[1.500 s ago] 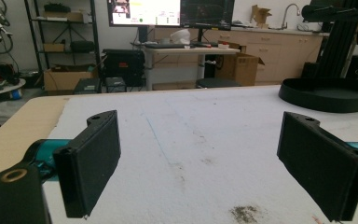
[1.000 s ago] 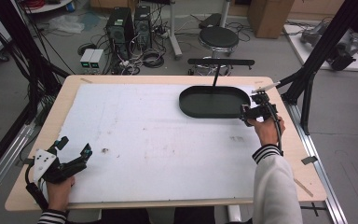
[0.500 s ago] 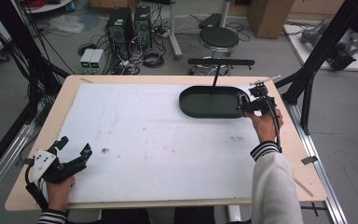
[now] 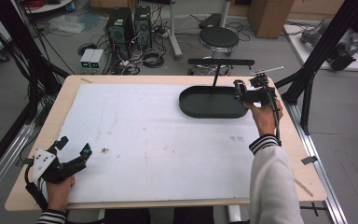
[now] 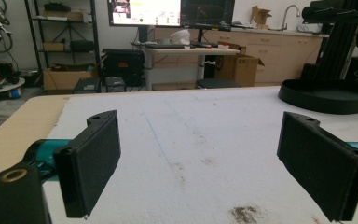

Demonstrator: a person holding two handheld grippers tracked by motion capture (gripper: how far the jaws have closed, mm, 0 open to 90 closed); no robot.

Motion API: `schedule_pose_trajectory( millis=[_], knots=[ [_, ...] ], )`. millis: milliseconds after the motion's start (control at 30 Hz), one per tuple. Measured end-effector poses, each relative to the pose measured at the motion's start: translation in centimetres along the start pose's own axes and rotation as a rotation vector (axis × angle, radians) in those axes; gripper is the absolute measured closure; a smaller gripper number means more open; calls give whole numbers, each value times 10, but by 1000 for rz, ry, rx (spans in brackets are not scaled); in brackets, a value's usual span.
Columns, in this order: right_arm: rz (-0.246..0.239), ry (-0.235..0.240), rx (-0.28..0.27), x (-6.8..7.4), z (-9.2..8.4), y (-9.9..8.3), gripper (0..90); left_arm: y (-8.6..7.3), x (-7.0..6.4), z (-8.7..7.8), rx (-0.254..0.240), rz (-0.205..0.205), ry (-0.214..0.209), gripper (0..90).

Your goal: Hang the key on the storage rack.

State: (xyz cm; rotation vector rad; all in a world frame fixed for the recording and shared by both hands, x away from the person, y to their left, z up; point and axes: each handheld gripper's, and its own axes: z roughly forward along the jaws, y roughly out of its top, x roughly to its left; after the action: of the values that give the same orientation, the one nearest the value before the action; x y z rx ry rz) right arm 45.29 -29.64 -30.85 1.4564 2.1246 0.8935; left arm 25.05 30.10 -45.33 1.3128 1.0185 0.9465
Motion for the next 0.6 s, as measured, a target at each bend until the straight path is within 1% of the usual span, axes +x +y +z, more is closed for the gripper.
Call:
schedule_pose_trajectory(
  millis=[133,167,233,267,333,400,600],
  knots=[
    [-17,0,-12,2,-3,6,481,0,0,0,-2,3,1,137],
    [-29,4,-19,4,-4,10,481,0,0,0,-2,4,0,137],
    [-29,4,-20,6,-5,13,481,0,0,0,-3,4,0,137],
    [-40,4,-19,9,-5,16,481,0,0,0,-3,3,0,137],
    [-47,2,-19,9,-5,18,481,0,0,0,-3,2,0,137],
    [-52,-4,-23,11,-5,20,481,0,0,0,-3,2,0,137],
    [-55,2,-38,13,-7,26,481,0,0,0,-3,0,0,137]
  ],
)
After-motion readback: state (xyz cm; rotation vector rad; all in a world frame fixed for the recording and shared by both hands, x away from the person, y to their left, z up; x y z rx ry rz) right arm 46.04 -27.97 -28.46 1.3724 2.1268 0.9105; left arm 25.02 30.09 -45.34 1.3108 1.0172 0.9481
